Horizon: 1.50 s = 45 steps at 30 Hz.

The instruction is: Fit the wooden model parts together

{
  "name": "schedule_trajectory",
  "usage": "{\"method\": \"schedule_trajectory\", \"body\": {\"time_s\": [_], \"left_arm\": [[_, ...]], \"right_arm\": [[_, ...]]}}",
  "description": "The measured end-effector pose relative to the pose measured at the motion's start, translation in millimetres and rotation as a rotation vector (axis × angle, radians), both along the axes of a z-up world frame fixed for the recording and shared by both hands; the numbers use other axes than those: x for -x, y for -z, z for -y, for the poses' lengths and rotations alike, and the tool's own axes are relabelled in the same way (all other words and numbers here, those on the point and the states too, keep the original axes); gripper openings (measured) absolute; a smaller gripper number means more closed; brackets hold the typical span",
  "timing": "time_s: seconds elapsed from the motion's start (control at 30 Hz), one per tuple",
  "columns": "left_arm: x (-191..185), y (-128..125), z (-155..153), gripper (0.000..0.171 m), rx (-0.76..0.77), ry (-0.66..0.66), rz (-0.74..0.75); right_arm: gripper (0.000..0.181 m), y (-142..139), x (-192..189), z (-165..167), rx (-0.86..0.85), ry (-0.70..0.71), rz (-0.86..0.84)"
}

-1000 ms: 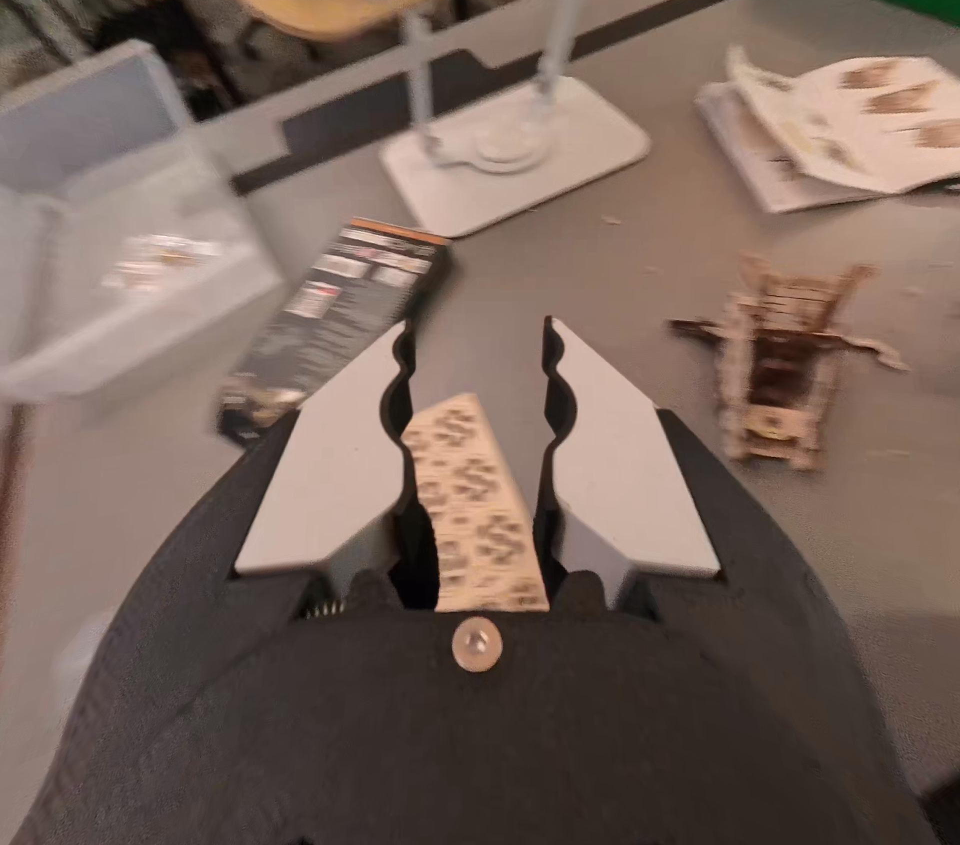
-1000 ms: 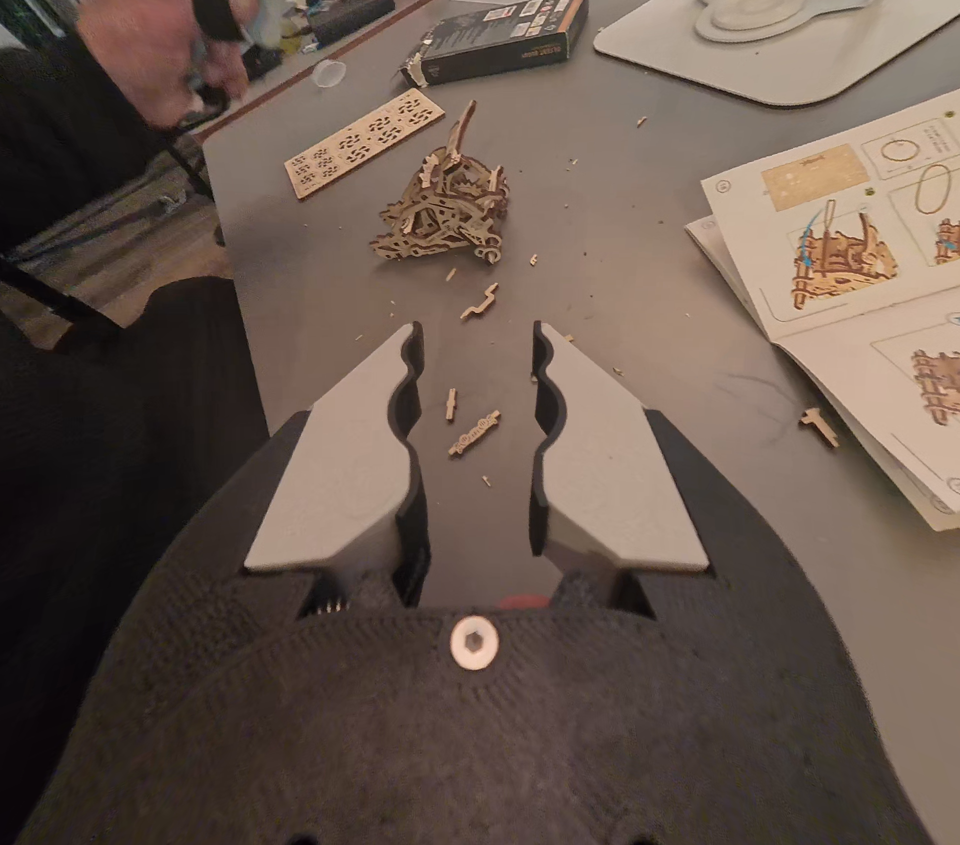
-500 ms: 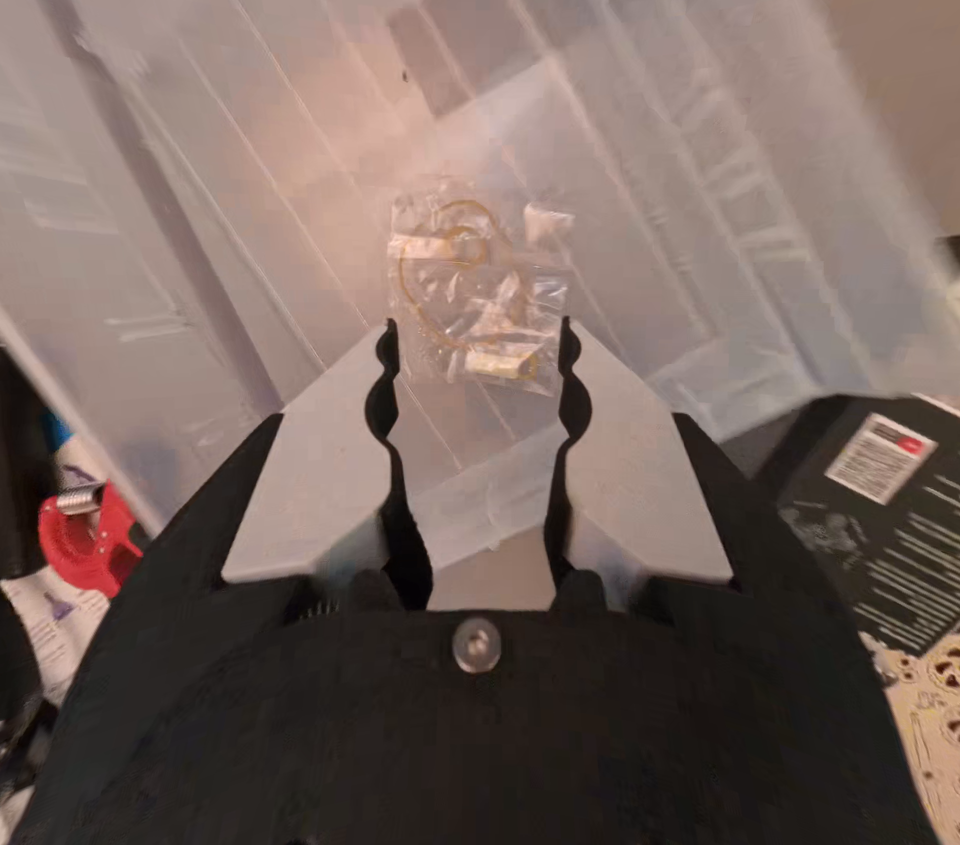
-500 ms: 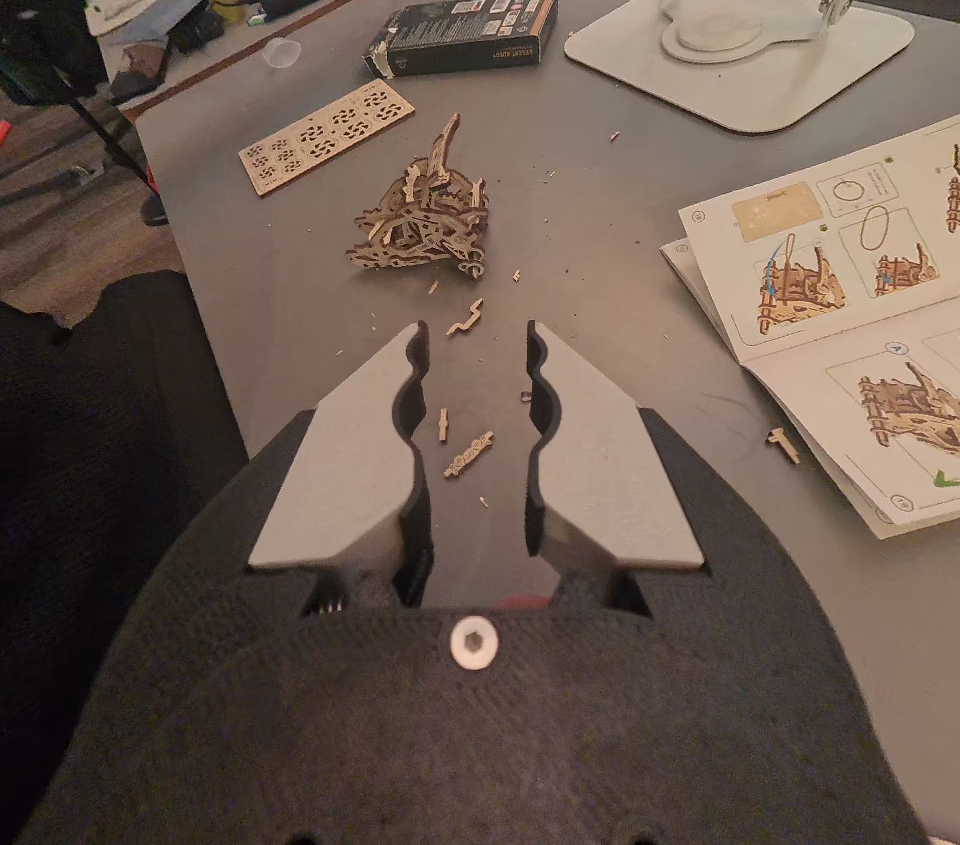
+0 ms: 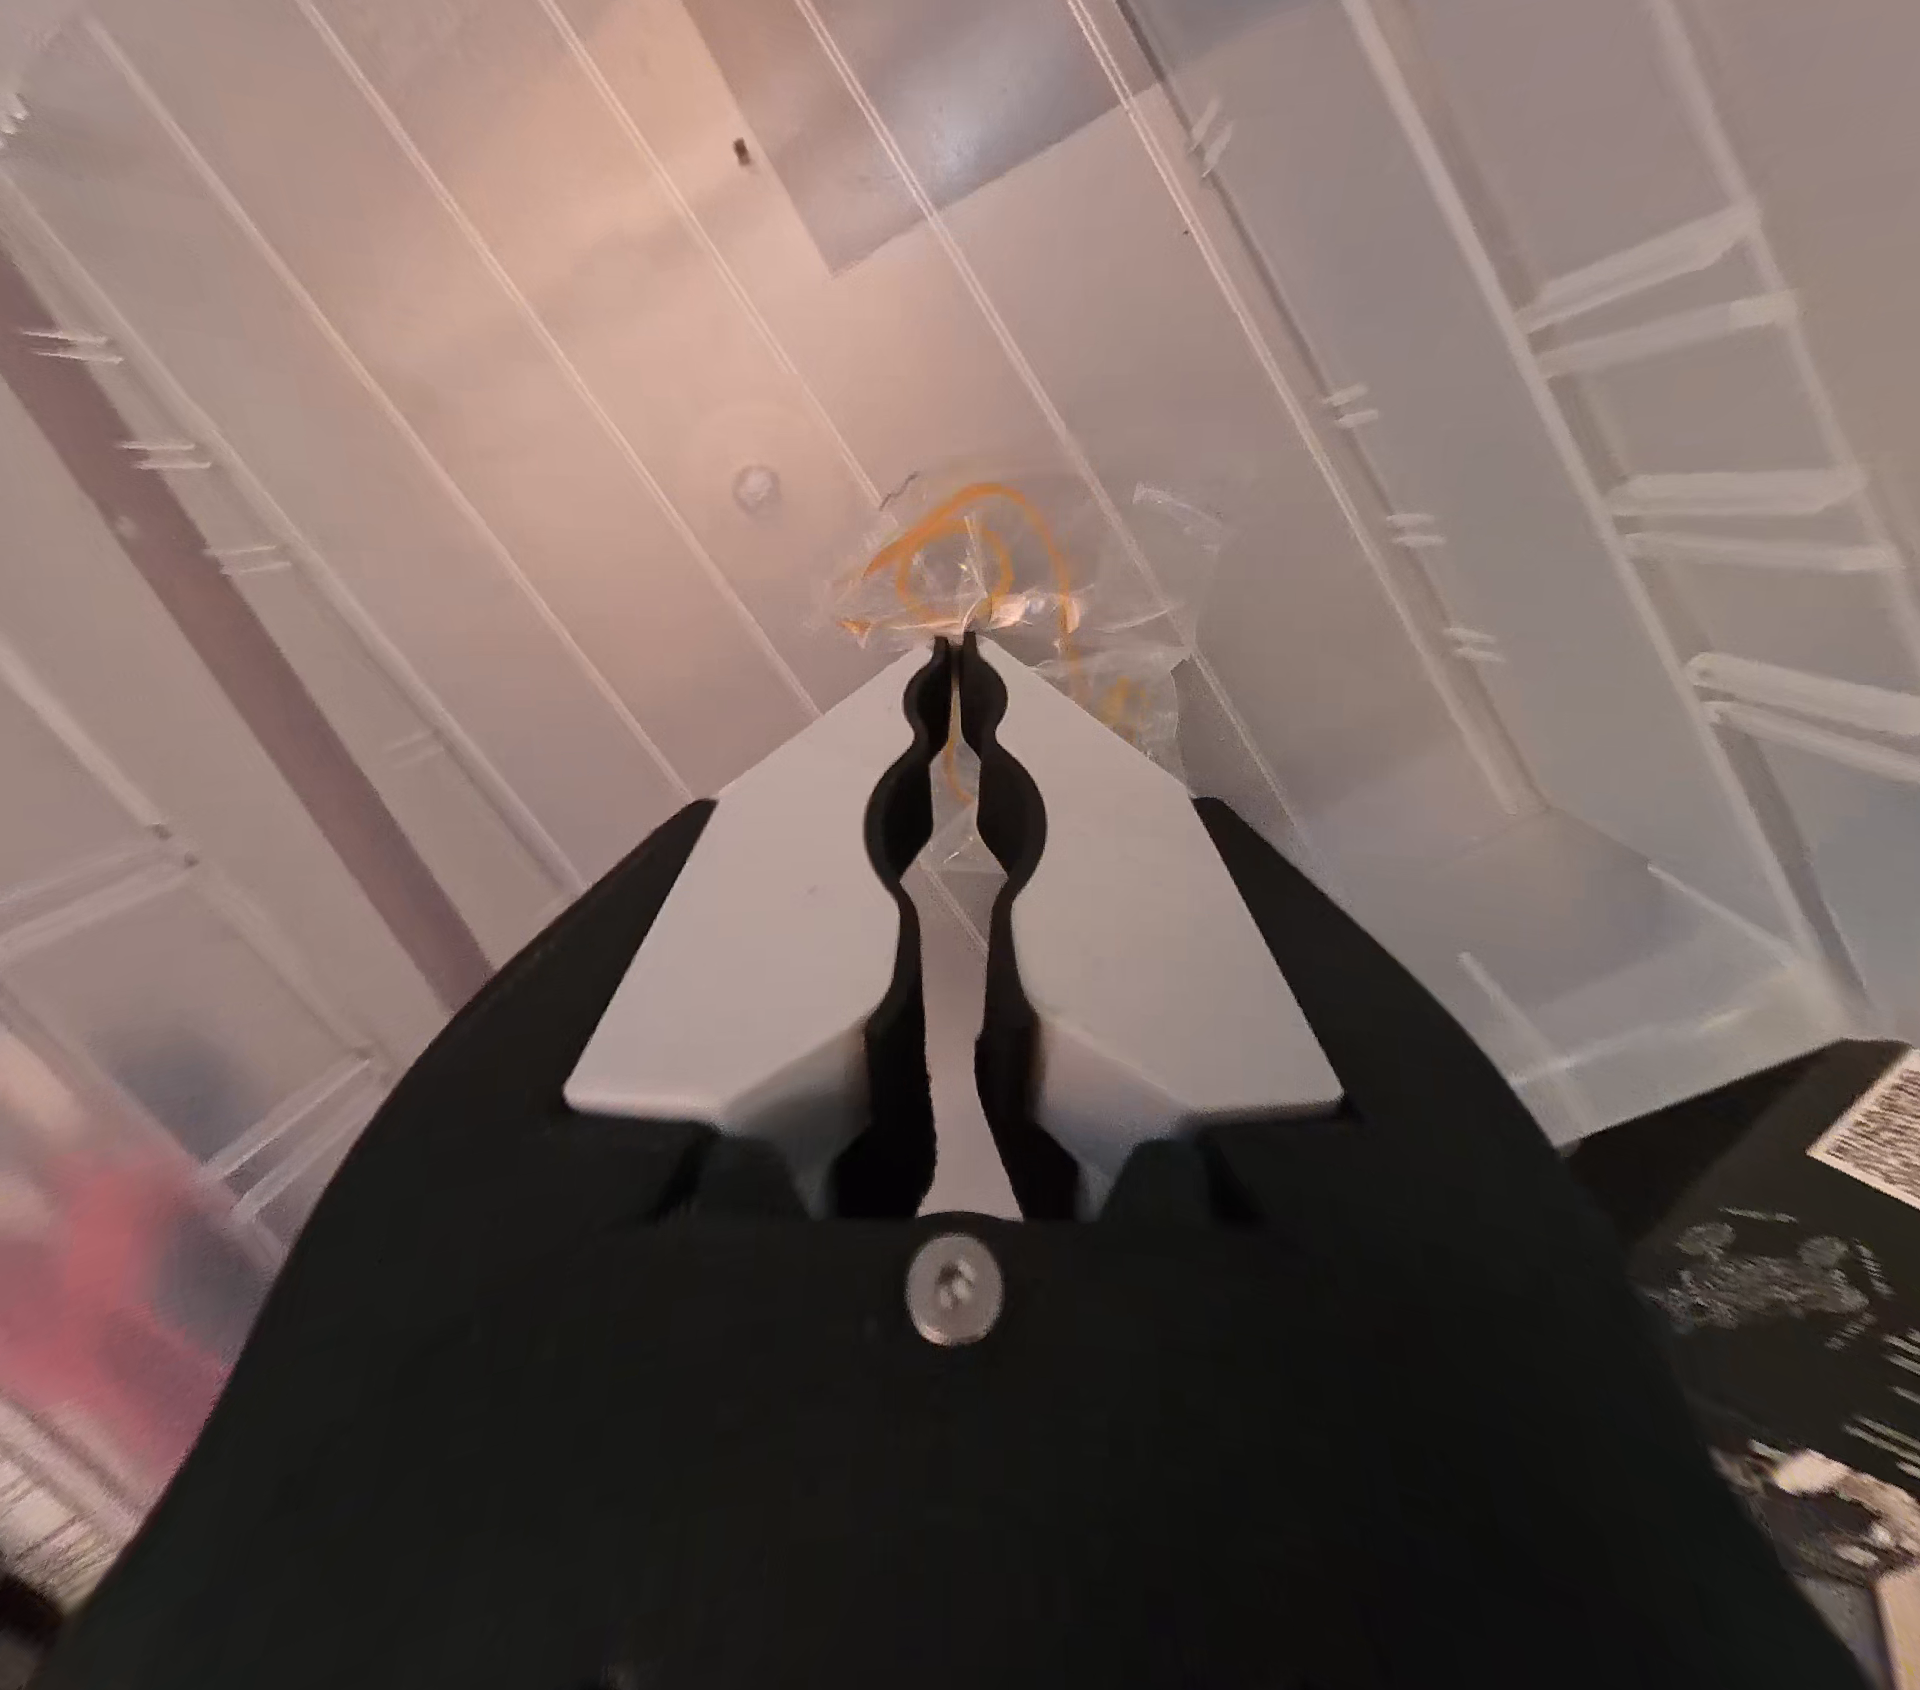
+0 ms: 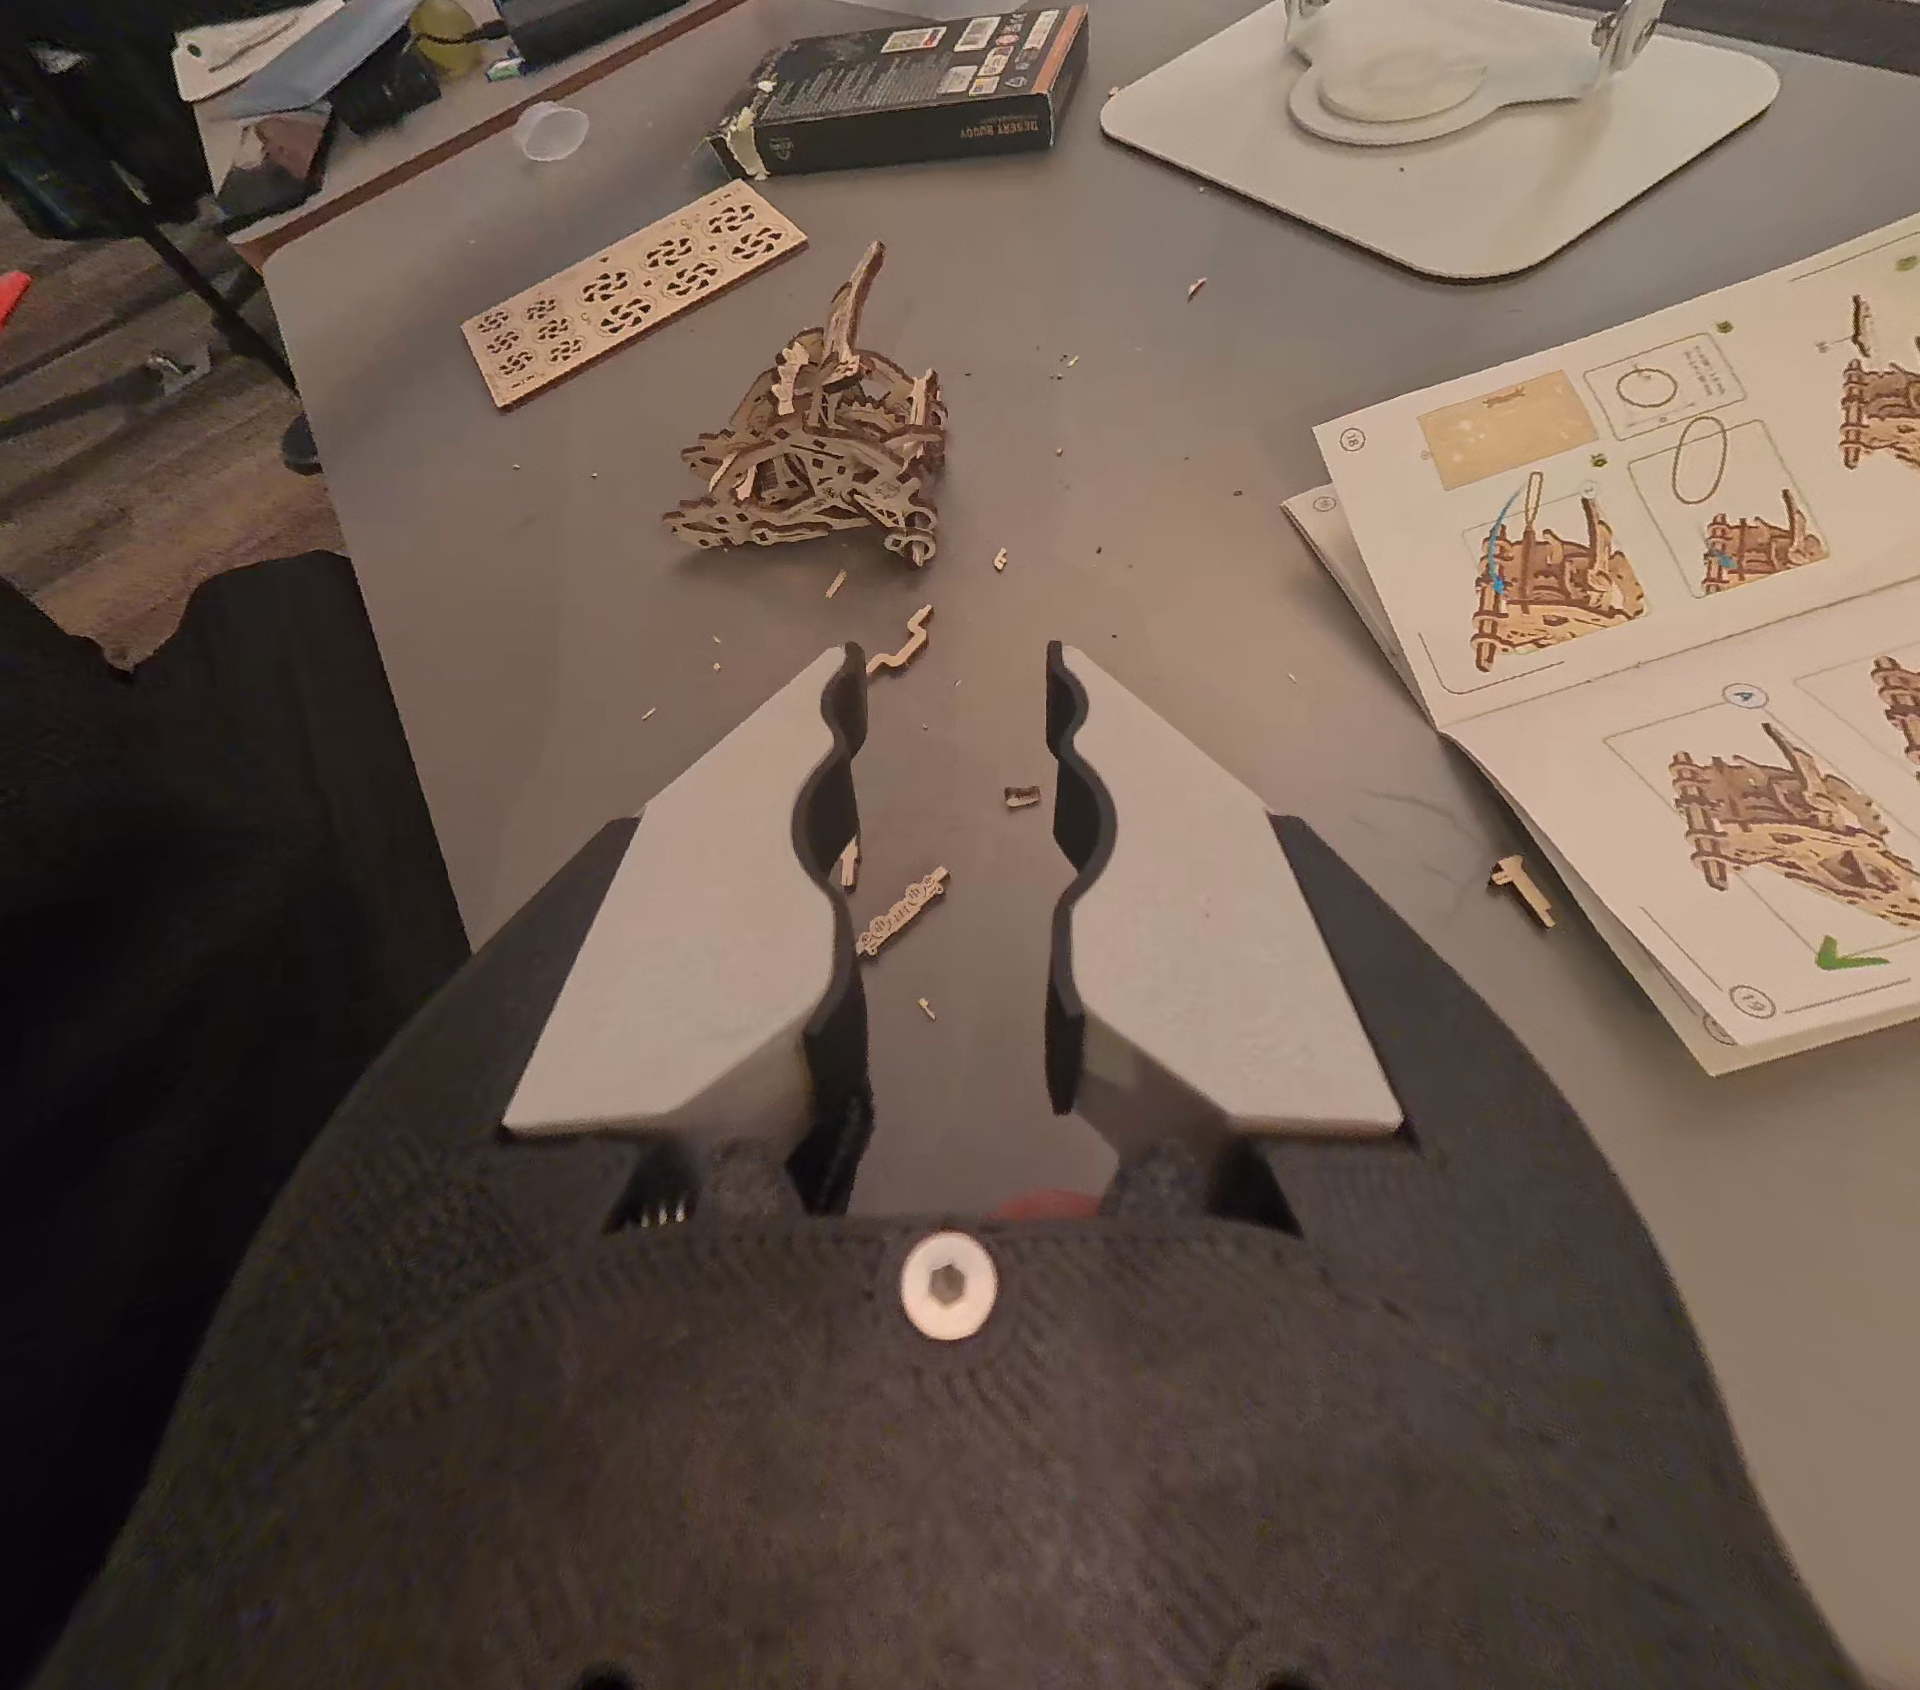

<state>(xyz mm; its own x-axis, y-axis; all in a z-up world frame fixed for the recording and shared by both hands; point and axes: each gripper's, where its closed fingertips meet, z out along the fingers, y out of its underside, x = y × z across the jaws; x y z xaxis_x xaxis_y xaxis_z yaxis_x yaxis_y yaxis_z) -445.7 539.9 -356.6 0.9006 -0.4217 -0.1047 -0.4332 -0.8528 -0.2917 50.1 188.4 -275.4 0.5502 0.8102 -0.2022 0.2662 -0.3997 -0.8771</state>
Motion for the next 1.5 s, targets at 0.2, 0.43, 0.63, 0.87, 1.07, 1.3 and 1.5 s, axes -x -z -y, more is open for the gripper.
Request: {"method": "schedule_trajectory", "body": {"time_s": [0.2, 0.43, 0.63, 0.87, 1.07, 1.3, 1.5], "left_arm": [[-2, -43, -9, 0.0, -0.255, -0.044, 0.02], [-12, -137, 17, 0.0, -0.595, -0.051, 0.071], [-100, -229, 109, 0.0, -0.88, 0.19, 0.259], [-231, -260, 232, 0.0, -0.996, 0.49, 0.495], [-313, -258, 306, 0.0, -0.972, 0.721, 0.611], [-364, -242, 347, 0.0, -0.922, 0.897, 0.526], [-370, -236, 354, 0.0, -0.863, 0.879, 0.605]], "right_arm": [[0.032, -15, -9, -1, -0.042, 0.017, -0.029], [0.032, -41, -3, 3, -0.106, -0.017, -0.054], [0.03, -81, 23, 8, -0.136, -0.115, -0.113], [0.016, -160, 81, -3, -0.281, -0.235, -0.211], [0.016, -198, 113, -19, -0.346, -0.274, -0.25], [0.011, -178, 145, 5, -0.19, -0.427, -0.283], [0.0, -172, 133, 5, -0.047, -0.424, -0.432]]}}
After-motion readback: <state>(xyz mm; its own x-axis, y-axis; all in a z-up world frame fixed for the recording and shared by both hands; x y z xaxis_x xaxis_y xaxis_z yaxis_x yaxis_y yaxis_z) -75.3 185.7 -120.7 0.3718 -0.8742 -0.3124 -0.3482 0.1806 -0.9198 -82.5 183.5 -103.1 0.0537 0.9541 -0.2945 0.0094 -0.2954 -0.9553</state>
